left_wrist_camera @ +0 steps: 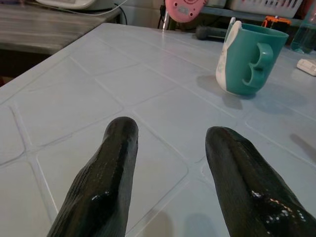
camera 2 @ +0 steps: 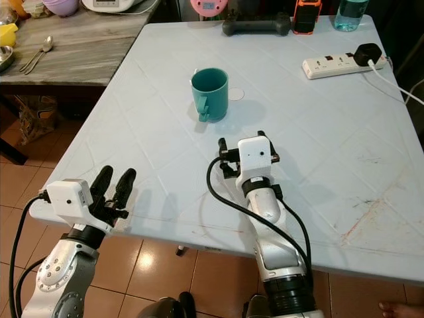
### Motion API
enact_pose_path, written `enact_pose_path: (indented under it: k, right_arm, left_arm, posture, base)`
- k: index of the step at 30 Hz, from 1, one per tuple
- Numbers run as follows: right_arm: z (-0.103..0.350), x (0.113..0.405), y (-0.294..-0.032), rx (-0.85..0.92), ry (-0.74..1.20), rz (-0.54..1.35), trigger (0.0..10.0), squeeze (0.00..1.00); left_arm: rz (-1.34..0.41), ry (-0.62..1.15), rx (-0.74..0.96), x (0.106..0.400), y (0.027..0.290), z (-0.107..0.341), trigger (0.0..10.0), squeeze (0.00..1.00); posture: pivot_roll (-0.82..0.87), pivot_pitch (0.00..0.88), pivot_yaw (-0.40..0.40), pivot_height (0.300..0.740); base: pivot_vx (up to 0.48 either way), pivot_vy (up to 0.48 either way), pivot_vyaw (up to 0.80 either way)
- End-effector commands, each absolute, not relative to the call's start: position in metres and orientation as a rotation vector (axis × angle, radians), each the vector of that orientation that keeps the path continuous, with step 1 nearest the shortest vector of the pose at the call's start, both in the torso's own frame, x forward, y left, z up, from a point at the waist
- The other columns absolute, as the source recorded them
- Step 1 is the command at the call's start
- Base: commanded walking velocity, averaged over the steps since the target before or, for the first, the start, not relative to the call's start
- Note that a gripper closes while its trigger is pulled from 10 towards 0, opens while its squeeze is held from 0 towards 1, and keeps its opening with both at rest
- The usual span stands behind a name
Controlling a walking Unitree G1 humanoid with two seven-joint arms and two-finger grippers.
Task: Setting the table
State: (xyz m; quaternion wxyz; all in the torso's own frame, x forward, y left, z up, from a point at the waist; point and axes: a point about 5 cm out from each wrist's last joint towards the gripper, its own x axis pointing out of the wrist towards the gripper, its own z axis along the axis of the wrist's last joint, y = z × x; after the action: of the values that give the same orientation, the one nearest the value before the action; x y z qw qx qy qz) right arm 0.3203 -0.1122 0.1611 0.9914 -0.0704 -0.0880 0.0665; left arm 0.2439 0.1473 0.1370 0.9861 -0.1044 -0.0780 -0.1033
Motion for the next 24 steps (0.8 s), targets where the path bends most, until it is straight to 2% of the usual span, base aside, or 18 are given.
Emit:
enact_pose_path:
  k: [1,2,3,4,5,6,7,8,18,19,20,21,24]
  right_arm:
    - [0.165,0.318,-0.110,-0.134,-0.188,0.138,0.0,0.00]
    - [0.165,0.318,-0.110,-0.135,-0.186,0.139,6.8,0.00]
    - [0.165,0.318,-0.110,-0.138,-0.184,0.139,10.0,0.00]
    - [0.166,0.318,-0.110,-0.142,-0.183,0.139,10.0,0.00]
    - [0.166,0.319,-0.110,-0.144,-0.183,0.140,10.0,0.00]
    - [0.167,0.319,-0.110,-0.144,-0.183,0.140,10.0,0.00]
    - [0.167,0.319,-0.110,-0.144,-0.183,0.140,10.0,0.00]
    - [0.167,0.319,-0.110,-0.132,-0.186,0.143,10.0,1.00]
    - [0.172,0.319,-0.106,-0.132,-0.199,0.151,10.0,1.00]
    - [0.173,0.321,-0.104,-0.133,-0.202,0.152,10.0,0.83]
    - [0.174,0.321,-0.103,-0.132,-0.203,0.153,10.0,0.83]
    - [0.176,0.323,-0.101,-0.130,-0.208,0.154,10.0,0.00]
    - [0.181,0.327,-0.093,-0.121,-0.223,0.160,10.0,0.00]
  left_arm:
    - [-0.188,-0.140,-0.193,0.244,0.153,0.134,0.0,0.00]
    - [-0.186,-0.128,-0.186,0.245,0.153,0.133,10.0,0.00]
    - [-0.173,-0.105,-0.179,0.247,0.153,0.130,10.0,0.00]
    - [-0.161,-0.100,-0.180,0.248,0.153,0.130,10.0,0.36]
    - [-0.152,-0.099,-0.182,0.249,0.153,0.130,10.0,0.36]
    - [-0.148,-0.106,-0.197,0.250,0.154,0.131,10.0,1.00]
    - [-0.148,-0.106,-0.197,0.250,0.154,0.131,10.0,1.00]
    - [-0.147,-0.108,-0.201,0.250,0.154,0.131,10.0,1.00]
    - [-0.144,-0.098,-0.193,0.251,0.154,0.129,10.0,1.00]
    - [-0.150,-0.082,-0.189,0.252,0.153,0.128,10.0,0.38]
    - [-0.153,-0.076,-0.192,0.252,0.152,0.127,10.0,0.38]
    - [-0.155,-0.073,-0.194,0.251,0.152,0.127,10.0,0.00]
    - [-0.161,-0.067,-0.192,0.250,0.152,0.126,10.0,0.00]
  posture:
    - [-0.13,0.179,0.134,0.740]
    - [-0.13,0.179,0.134,0.740]
    - [-0.13,0.176,0.132,0.740]
    - [-0.13,0.174,0.133,0.740]
    - [-0.13,0.174,0.133,0.740]
    - [-0.13,0.172,0.132,0.740]
    - [-0.13,0.172,0.132,0.740]
    - [-0.13,0.172,0.132,0.740]
    - [-0.14,0.171,0.134,0.740]
    - [-0.14,0.171,0.134,0.740]
    - [-0.14,0.171,0.134,0.740]
    - [-0.14,0.174,0.135,0.740]
    - [-0.13,0.181,0.142,0.740]
  base:
    - [0.000,0.000,0.00]
    - [0.000,0.000,0.00]
    - [0.000,0.000,0.00]
    - [0.000,0.000,0.00]
    - [0.000,0.000,0.00]
    - [0.000,0.000,0.00]
    - [0.000,0.000,0.00]
    - [0.000,0.000,0.00]
    - [0.000,0.000,0.00]
    - [0.000,0.000,0.00]
    - [0.000,0.000,0.00]
    - [0.000,0.000,0.00]
    - [0.000,0.000,0.00]
